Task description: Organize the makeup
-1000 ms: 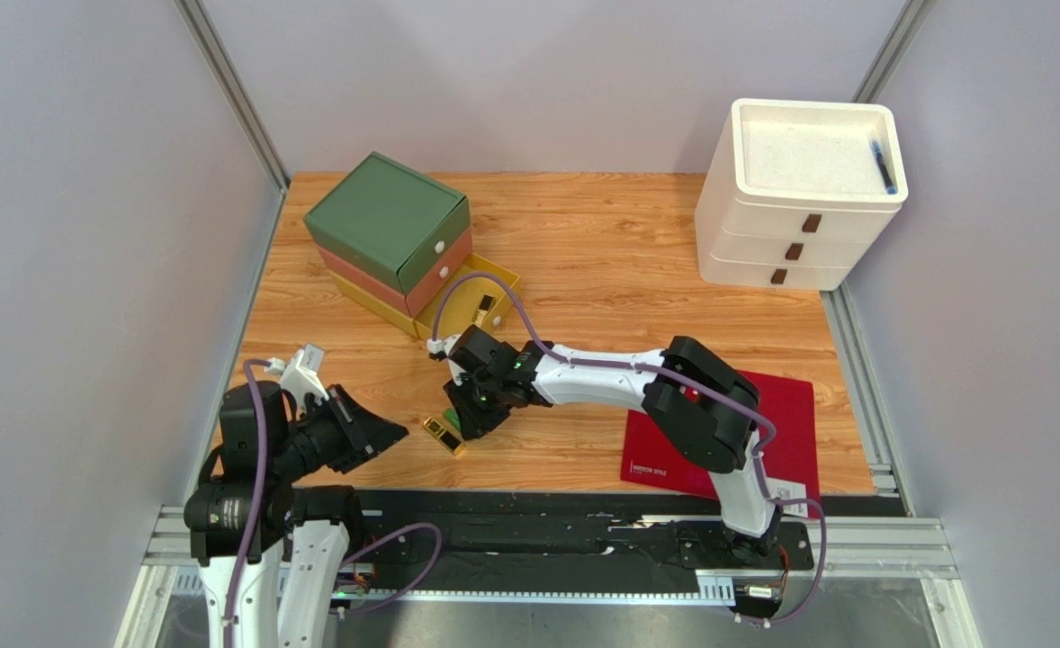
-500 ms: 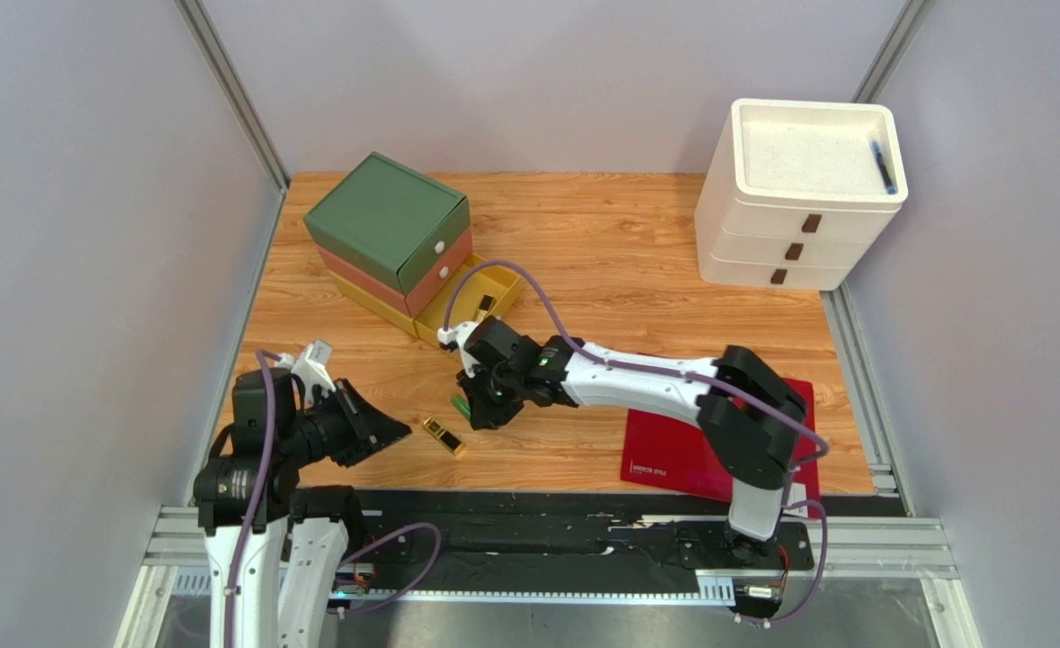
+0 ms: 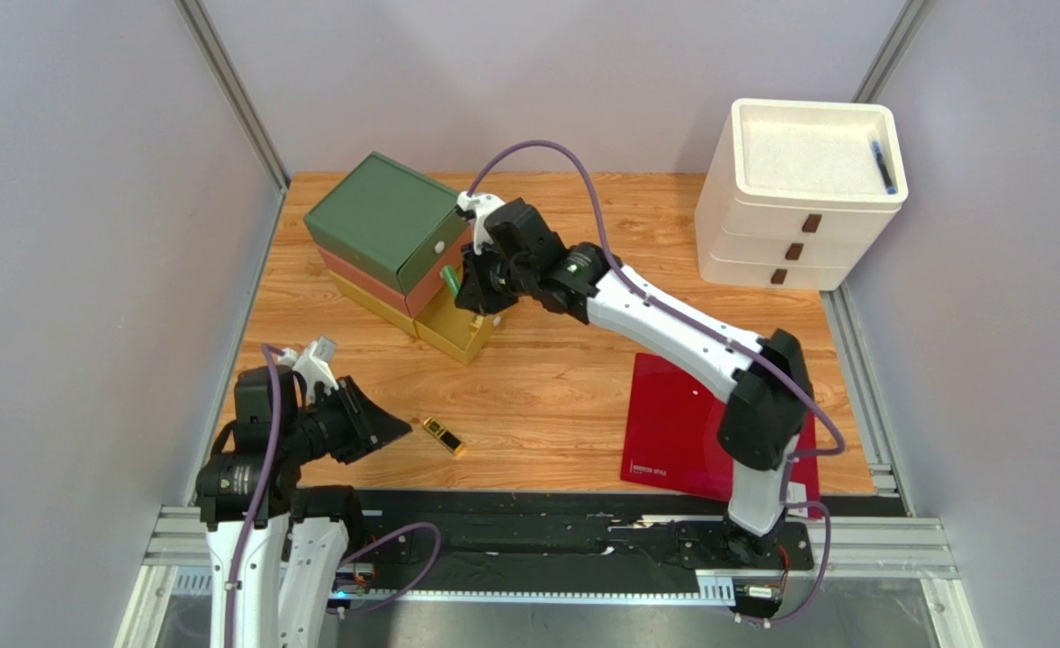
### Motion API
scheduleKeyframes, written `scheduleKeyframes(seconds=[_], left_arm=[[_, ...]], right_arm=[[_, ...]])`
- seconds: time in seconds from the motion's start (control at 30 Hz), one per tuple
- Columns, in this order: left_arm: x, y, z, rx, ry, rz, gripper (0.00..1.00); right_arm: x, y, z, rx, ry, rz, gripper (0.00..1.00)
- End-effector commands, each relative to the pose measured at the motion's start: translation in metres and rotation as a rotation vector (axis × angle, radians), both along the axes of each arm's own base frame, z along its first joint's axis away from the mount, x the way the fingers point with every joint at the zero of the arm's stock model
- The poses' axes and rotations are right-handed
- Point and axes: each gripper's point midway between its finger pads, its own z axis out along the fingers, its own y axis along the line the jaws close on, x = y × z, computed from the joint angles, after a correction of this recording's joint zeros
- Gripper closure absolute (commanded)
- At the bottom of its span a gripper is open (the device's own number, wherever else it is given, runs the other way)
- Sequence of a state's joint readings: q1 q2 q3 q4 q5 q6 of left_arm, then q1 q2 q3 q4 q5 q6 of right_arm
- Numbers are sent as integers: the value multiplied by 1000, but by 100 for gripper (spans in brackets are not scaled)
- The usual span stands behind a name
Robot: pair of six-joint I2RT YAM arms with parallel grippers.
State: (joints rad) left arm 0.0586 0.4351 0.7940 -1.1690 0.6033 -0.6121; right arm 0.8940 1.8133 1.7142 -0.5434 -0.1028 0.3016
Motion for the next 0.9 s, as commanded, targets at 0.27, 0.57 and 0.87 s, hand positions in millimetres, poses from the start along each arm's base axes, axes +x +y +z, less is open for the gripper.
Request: scheduleKeyframes(seconds=[0.27, 0.57, 0.87], left_arm=[[13, 4, 22, 46, -98, -28, 76], [20, 3, 25, 53, -109, -54, 76], [29, 7, 26, 84, -100, -61, 75]], right_arm=[[51, 7, -69, -153, 165, -78, 69], [23, -4, -32, -70, 54, 25, 18], [-114, -10, -87, -333, -20, 328, 19]])
